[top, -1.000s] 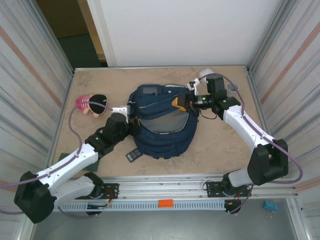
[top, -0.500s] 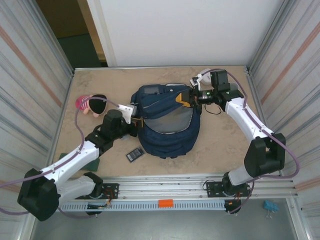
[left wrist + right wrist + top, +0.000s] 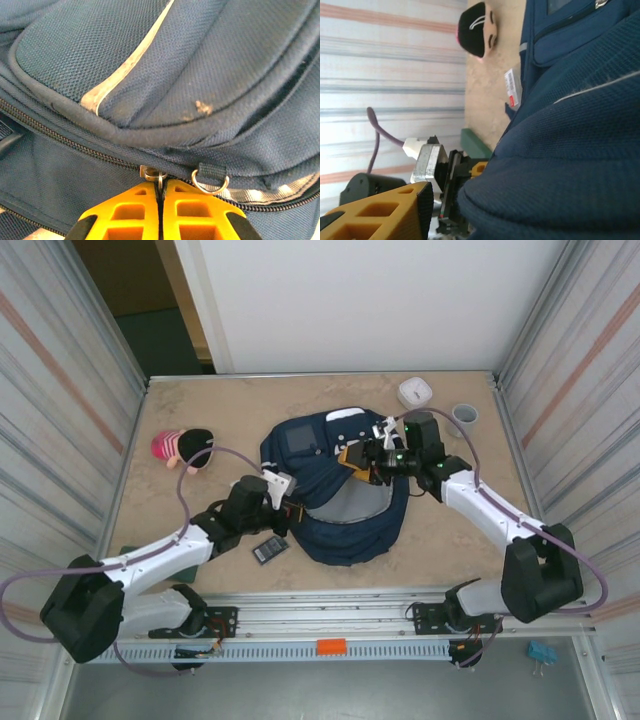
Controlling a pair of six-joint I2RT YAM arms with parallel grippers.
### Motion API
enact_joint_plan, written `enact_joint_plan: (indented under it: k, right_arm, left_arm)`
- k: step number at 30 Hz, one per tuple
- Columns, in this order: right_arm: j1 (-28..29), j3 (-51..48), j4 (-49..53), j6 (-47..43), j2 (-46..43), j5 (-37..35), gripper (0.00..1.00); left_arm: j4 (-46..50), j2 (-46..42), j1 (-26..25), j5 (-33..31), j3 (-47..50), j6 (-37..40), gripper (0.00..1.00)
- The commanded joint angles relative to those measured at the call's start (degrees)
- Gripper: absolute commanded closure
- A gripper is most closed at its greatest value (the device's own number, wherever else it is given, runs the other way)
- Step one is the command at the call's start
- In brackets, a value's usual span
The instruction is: Pack books, pencil case, and school supplies into a backpack
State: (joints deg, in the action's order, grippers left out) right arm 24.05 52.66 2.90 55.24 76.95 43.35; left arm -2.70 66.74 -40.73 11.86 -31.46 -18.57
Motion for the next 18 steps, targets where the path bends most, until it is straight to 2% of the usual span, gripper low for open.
enact_joint_plan:
  k: [1,6,7,9,12,14,18]
  right_arm:
    - [4.1,-1.6,-1.6,1.8,-3.5,-10.1,0.46]
    - [8.3,-4.0,0.3,1.6,-4.1,-17.7,0.47]
    - [8.5,-4.3,0.5,1.5,-4.0,-18.1,0.52]
    - [8.4,-4.1,1.0,0.4,-4.0,-17.2,0.69]
    - [6.8,-0.2,6.7,-5.8,-4.2,-13.2,0.84]
    - [4.6,4.2,12.2,-12.3,-3.8,-7.0,0.91]
    - [-1.4,11.8,21.3,-21.7,-3.6,3.5,0.98]
  left_arm:
    - [-6.5,0.5,-1.3,0.7,-0.8,-2.4,1.00]
    - [-7.6,1.1,-3.0,-0.4,-1.6,-3.1,1.00]
    - [-7.3,1.1,-3.2,-0.8,-1.7,-3.1,1.00]
    - [-5.8,0.6,-3.4,-2.2,-2.0,-3.1,1.00]
    - [0.0,-0.7,-3.4,-9.0,-2.6,-2.6,1.00]
    - [3.0,-1.6,-3.3,-13.4,-2.6,-2.4,1.00]
    - [4.5,-4.0,-2.0,-18.4,-1.0,-1.8,1.00]
